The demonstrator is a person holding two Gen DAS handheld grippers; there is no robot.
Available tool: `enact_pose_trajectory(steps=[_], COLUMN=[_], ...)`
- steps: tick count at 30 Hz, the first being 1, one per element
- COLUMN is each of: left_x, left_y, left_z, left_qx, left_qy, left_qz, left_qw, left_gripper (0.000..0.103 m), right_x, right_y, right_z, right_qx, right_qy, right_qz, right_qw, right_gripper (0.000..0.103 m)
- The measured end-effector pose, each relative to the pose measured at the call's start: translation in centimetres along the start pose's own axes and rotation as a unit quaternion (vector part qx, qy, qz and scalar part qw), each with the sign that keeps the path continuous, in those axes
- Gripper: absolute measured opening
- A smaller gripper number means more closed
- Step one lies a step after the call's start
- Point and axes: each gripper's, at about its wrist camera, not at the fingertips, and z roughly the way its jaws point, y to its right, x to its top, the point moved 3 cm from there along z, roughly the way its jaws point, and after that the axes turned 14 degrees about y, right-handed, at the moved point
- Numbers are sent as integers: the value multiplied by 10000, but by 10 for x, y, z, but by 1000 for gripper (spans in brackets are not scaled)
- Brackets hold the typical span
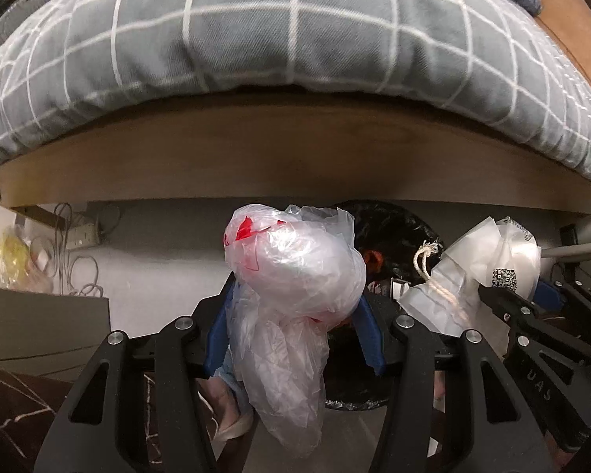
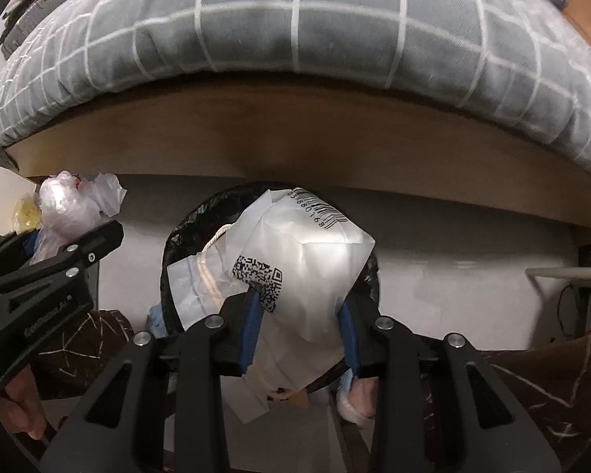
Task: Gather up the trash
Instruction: 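Open the right tool to drop the paper bag while the left tool releases the clear bag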
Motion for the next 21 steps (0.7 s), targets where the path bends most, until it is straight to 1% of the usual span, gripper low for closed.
enact_pose_trajectory(steps=[6, 10, 12, 14, 16, 17, 18, 19, 20, 21], left_x=[-5, -6, -6, -6, -4, -3, -1, -1, 0, 1], left_y=[-7, -11, -10, -7, 2, 5, 8, 9, 11, 15], left_z=[6, 9, 9, 10, 7, 6, 6, 6, 6, 4], left_qx=[42, 63, 66, 90, 65, 54, 51, 41, 22, -14], left_qy=[-83, -115, -85, -115, -130, -126, -123, -129, -133, -120], left_qz=[-33, -67, -53, -29, -49, -31, 1, 20, 34, 61], left_qw=[10000, 9999, 9999, 9999, 9999, 9999, 9999, 9999, 9999, 9999], left_gripper=[53, 53, 53, 53, 53, 53, 53, 53, 53, 53], right_x=[2, 4, 3, 4, 6, 6, 7, 8, 9, 9], right_y=[-5, -11, -5, -4, -1, 2, 4, 9, 12, 16], right_z=[10, 12, 10, 9, 7, 6, 4, 1, -1, -2], right_qx=[12, 13, -6, -64, -118, -152, -203, -278, -327, -360], right_qy=[-92, -73, -39, -41, -58, -53, -27, 31, 69, 96], right_qz=[-24, -60, -80, -45, 42, 75, 88, 93, 101, 121], right_qw=[10000, 10000, 10000, 10000, 9999, 9998, 9998, 9996, 9994, 9992], right_gripper=[35, 35, 35, 43, 54, 57, 65, 70, 72, 77])
